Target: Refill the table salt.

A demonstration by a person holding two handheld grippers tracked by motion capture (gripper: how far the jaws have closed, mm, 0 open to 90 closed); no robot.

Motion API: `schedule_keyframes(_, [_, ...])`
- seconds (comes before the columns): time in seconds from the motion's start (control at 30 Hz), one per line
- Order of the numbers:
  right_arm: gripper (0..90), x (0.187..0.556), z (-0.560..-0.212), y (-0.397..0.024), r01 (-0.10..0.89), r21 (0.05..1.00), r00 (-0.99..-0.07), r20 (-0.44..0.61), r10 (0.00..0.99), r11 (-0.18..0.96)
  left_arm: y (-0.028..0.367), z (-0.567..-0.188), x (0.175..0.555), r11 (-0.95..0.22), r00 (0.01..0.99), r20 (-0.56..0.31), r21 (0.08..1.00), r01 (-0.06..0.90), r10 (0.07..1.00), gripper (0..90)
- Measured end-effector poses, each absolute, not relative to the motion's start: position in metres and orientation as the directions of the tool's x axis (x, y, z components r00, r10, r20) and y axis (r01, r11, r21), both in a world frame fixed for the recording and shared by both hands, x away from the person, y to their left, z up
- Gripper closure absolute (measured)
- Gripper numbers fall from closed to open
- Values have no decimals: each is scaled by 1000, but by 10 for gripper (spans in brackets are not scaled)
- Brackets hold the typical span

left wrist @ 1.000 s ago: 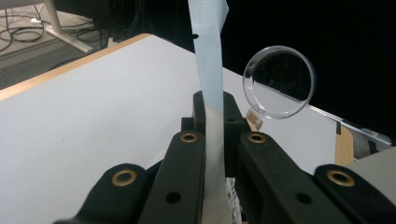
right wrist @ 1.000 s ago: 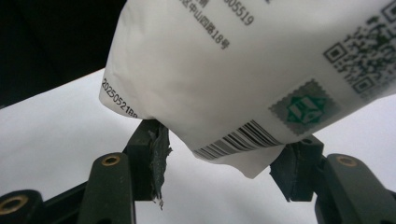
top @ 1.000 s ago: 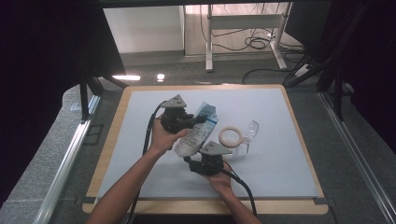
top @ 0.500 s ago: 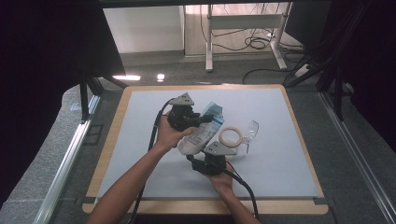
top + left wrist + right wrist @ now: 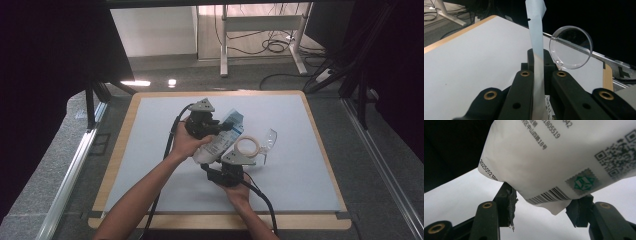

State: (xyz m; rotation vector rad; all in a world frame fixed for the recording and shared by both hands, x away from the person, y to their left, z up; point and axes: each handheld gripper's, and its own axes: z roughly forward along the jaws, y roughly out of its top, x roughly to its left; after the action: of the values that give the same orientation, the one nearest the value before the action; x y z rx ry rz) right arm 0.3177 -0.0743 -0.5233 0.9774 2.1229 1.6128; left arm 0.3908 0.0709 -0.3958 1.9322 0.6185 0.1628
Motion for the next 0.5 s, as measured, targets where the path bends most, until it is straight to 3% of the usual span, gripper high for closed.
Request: schedule_keyframes(0.5, [472, 319, -523, -76, 343, 931, -708, 169, 686, 126, 65, -396, 405, -337, 866, -196, 864, 375, 459, 900])
